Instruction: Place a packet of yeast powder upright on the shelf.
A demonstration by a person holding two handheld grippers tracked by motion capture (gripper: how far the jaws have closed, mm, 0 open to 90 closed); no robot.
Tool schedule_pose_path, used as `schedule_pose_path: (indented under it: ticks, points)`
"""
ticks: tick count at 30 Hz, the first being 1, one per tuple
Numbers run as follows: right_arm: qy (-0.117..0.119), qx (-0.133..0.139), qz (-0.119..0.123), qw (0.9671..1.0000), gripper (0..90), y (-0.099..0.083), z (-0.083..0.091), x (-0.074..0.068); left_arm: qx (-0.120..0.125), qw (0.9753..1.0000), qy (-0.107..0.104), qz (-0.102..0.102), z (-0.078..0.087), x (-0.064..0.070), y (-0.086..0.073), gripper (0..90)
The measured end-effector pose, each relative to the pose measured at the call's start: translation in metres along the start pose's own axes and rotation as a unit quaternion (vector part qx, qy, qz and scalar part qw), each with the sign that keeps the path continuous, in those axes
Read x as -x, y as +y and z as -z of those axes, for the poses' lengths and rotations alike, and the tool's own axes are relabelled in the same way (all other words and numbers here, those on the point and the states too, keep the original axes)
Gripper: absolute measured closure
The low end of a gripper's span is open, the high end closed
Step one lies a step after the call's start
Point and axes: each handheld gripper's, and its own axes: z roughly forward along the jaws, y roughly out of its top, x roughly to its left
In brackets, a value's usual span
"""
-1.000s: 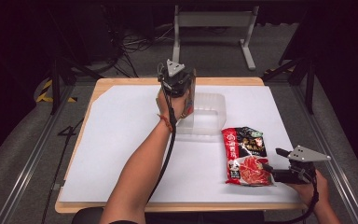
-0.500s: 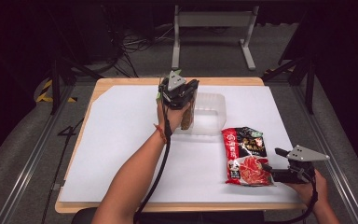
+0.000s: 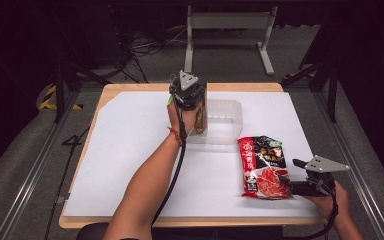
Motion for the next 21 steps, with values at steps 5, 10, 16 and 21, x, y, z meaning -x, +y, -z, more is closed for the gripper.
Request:
schedule_pose_path:
  ticks: [5, 10, 16, 21]
  points:
    - [-0.001, 0.004, 0.001, 1.0000, 20.6, 0.000, 0.002, 0.000, 0.019, 0.9997, 0.011, 0.008, -0.005, 0.004, 0.002, 86.5]
    - [-0.001, 0.006, 0.002, 1.0000, 20.7, 0.000, 0.003, 0.000, 0.019, 0.9995, -0.024, -0.009, 0.002, 0.012, -0.012, 86.1]
    - [0.000, 0.007, 0.002, 1.0000, 20.7, 0.001, 0.003, -0.001, 0.022, 0.9982, -0.054, -0.014, 0.016, 0.012, -0.019, 85.5]
    - [-0.001, 0.006, 0.001, 1.0000, 20.7, 0.001, 0.003, 0.000, 0.023, 0.9966, -0.076, -0.023, 0.026, 0.012, -0.027, 85.0]
